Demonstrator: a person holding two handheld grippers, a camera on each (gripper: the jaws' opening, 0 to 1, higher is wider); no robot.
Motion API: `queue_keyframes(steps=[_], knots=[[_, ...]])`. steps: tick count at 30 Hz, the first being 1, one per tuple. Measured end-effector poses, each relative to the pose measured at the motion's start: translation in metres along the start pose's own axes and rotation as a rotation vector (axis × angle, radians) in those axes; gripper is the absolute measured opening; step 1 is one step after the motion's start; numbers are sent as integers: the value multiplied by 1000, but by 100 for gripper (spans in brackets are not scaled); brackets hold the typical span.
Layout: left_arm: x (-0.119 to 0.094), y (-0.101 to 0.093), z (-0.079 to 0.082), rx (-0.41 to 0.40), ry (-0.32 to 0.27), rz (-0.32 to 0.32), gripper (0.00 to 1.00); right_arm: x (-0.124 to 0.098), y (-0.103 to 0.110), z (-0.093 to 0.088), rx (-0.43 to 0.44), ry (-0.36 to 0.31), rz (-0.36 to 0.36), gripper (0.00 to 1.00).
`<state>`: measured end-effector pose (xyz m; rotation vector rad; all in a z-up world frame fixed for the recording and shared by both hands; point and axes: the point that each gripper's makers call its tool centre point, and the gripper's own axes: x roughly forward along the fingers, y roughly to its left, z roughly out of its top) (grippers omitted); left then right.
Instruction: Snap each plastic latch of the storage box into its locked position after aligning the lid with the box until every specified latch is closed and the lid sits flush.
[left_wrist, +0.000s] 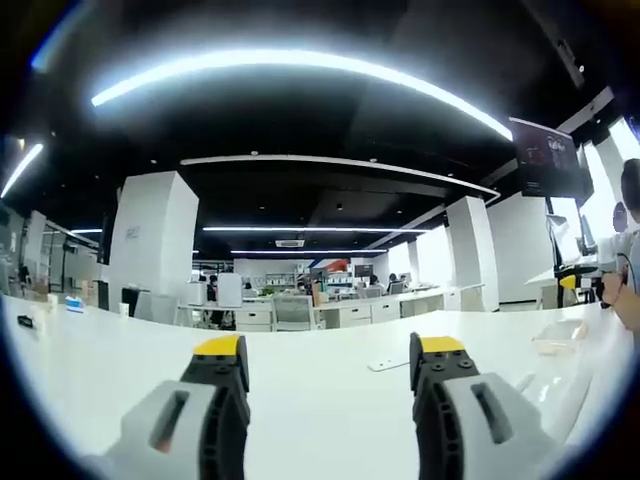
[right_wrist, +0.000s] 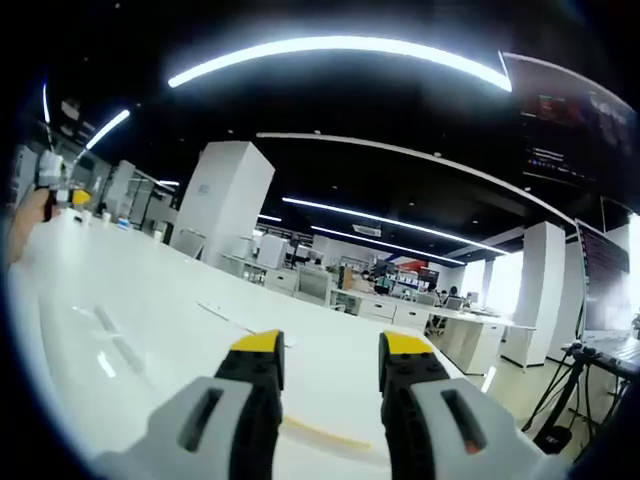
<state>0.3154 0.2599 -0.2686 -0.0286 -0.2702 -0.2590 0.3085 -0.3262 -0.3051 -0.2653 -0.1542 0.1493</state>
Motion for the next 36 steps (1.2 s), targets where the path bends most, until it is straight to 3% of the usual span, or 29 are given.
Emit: queue_keyframes(steps=[22, 25, 31, 36], knots=[[3, -12, -3, 0, 13, -40, 64, 0, 7, 1, 38, -2, 33, 36], [3, -20, 0, -40, -4, -77, 64, -1, 7, 3, 48, -11, 37, 36], [6, -33, -1, -37, 14, -116, 64, -3, 8, 2, 55, -7, 30, 36], [5, -46, 10, -70, -9, -162, 64, -2, 10, 1, 49, 1, 34, 36]])
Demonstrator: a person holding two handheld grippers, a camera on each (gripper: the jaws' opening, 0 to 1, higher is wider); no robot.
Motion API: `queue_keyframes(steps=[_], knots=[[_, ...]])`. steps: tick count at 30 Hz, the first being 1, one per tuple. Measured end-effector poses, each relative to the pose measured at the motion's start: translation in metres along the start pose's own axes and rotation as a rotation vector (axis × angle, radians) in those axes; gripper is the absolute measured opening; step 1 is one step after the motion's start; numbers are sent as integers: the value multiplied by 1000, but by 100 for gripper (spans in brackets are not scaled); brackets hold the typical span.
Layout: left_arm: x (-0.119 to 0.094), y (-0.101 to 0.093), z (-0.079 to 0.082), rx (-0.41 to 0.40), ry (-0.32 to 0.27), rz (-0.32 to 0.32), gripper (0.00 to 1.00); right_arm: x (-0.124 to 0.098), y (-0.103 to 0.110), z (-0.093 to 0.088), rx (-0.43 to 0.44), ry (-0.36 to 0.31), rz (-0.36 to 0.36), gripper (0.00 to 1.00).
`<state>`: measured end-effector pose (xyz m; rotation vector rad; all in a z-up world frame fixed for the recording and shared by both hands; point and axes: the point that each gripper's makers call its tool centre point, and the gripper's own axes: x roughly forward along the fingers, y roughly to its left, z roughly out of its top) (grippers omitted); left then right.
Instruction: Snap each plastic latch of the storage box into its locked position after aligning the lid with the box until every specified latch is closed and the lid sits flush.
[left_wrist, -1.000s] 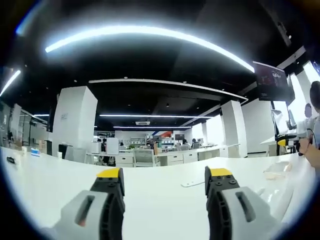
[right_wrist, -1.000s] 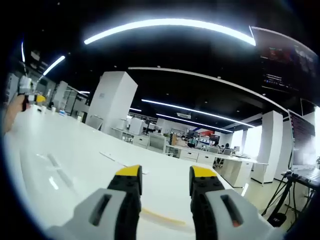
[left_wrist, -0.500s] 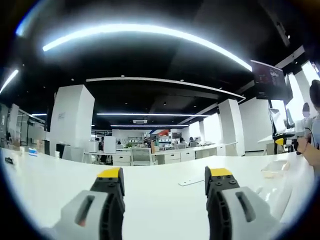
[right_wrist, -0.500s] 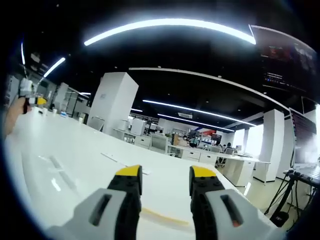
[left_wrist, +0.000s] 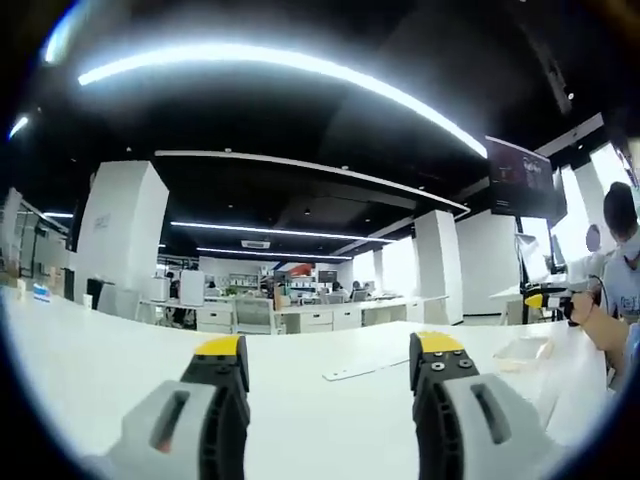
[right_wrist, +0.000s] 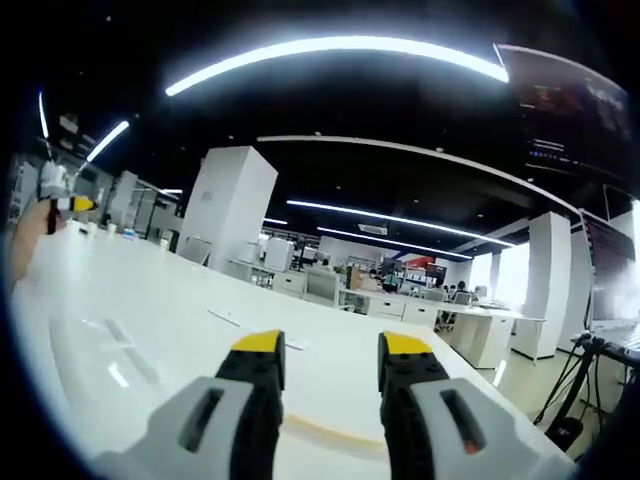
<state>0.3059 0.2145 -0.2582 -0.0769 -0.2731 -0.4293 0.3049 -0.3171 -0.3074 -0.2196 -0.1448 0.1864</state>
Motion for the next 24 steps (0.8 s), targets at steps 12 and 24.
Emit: queue_keyframes(steps=[12, 24], knots=[[22, -40, 14, 40, 34, -115, 64, 2, 3, -3, 9, 7, 14, 36], [49, -102, 19, 86, 90, -300, 64, 4, 2, -3, 19, 5, 19, 35]])
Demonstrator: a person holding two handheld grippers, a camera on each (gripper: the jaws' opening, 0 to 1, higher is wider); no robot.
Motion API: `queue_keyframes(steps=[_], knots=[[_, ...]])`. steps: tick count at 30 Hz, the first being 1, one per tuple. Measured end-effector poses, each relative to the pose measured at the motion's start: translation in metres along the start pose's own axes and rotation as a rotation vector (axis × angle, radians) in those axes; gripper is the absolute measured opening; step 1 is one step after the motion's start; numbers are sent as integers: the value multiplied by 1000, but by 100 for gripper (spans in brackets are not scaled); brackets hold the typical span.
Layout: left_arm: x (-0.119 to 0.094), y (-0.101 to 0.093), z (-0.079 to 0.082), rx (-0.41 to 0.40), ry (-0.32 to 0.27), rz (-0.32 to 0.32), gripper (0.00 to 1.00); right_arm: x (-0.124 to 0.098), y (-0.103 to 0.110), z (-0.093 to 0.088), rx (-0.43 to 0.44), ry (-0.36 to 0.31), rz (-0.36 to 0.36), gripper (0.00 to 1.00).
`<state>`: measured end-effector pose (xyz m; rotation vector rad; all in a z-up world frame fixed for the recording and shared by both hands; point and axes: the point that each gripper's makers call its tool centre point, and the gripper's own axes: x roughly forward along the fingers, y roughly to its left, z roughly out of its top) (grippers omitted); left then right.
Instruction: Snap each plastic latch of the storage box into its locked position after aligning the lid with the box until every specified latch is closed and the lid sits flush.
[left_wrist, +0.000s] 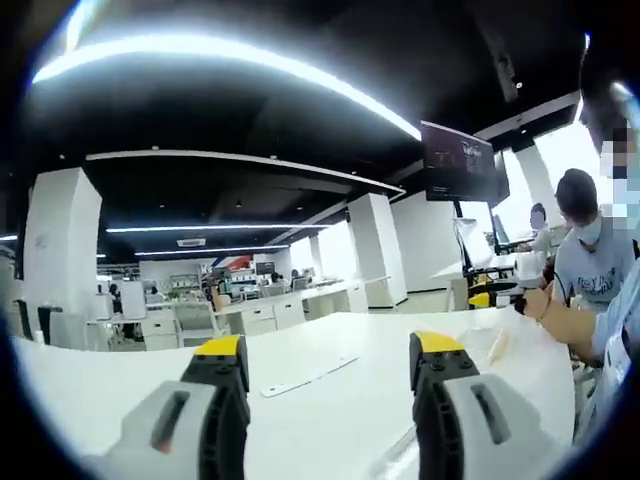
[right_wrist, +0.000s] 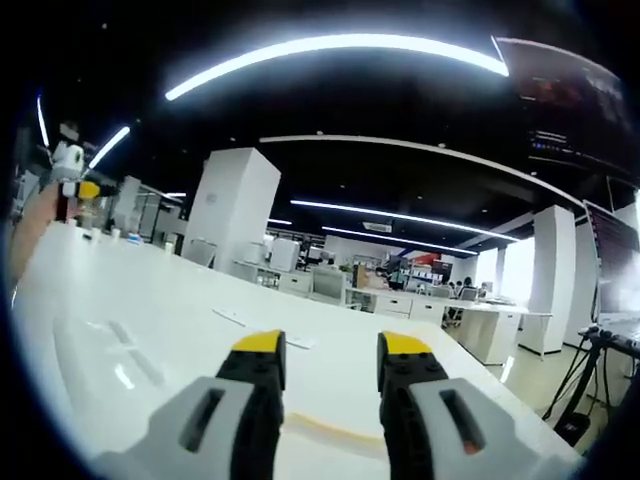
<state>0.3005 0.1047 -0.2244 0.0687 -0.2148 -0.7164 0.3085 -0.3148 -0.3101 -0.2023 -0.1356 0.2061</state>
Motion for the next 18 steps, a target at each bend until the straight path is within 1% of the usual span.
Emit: queue_keyframes(steps=[5, 6, 9, 15, 18], knots=[[16, -12, -3, 7, 32, -43, 64, 1, 3, -1, 0, 4, 8, 35], [29, -26, -5, 5, 59, -105, 64, 2, 5, 0, -2, 3, 16, 35], [32, -29, -6, 3, 65, -115, 65, 2, 5, 0, -3, 3, 17, 35], [54, -55, -10, 26, 103, -186, 65, 4, 6, -2, -11, 12, 19, 35], [59, -58, -9, 25, 107, -199, 65, 4, 5, -2, -8, 12, 16, 35]])
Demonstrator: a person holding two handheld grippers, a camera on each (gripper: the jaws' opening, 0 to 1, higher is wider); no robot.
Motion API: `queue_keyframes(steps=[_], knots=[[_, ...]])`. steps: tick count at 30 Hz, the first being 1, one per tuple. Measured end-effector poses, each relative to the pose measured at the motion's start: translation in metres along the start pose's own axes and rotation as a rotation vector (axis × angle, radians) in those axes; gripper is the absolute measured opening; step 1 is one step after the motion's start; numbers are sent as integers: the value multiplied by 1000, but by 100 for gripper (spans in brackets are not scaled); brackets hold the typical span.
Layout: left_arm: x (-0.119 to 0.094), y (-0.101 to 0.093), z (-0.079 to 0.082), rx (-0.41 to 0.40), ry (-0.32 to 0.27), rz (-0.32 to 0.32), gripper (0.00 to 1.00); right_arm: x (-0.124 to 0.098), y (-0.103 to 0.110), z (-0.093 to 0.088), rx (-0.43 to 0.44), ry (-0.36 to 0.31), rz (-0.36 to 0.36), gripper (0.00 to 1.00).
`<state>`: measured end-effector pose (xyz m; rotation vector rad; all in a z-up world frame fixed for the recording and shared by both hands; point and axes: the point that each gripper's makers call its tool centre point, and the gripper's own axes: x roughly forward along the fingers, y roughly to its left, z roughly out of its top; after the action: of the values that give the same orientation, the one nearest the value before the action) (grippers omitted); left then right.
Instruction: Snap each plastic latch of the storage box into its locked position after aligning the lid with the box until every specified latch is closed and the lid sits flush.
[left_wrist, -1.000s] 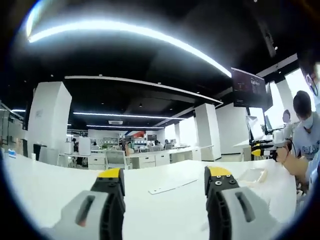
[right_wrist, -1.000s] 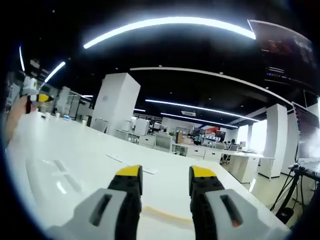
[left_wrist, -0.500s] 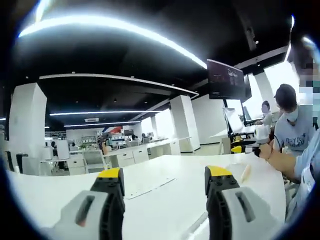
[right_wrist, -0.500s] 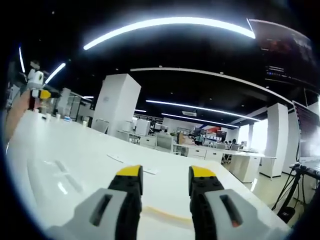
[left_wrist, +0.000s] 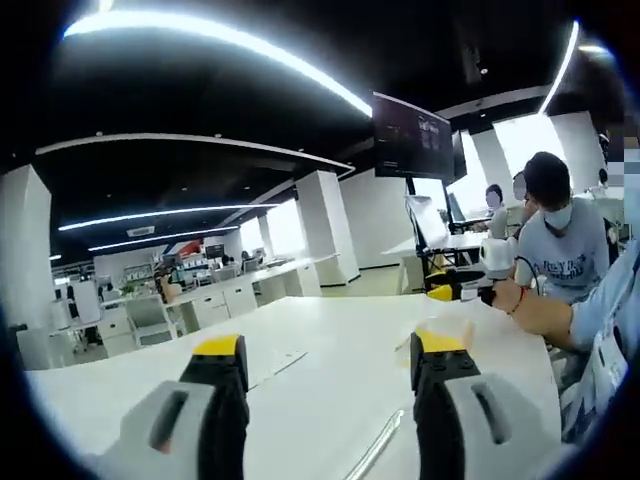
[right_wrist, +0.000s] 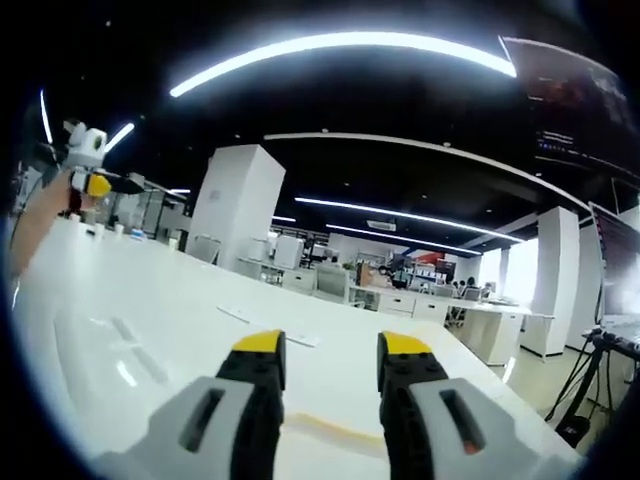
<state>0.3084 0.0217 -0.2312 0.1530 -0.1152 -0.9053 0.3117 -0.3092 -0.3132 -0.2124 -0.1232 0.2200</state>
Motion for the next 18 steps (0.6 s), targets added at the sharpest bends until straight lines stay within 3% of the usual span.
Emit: queue_keyframes(steps=[2, 3, 4, 18], knots=[[8, -5, 1, 8, 2, -17, 66, 0, 0, 0, -3, -1, 1, 35], [28, -21, 1, 24, 30, -76, 66, 0, 0, 1, -2, -6, 3, 35], [33, -24, 1, 23, 35, -89, 65, 0, 0, 1, -1, -6, 3, 35], [79, -74, -5, 78, 138, -259, 65, 0, -4, -1, 9, 4, -14, 35]])
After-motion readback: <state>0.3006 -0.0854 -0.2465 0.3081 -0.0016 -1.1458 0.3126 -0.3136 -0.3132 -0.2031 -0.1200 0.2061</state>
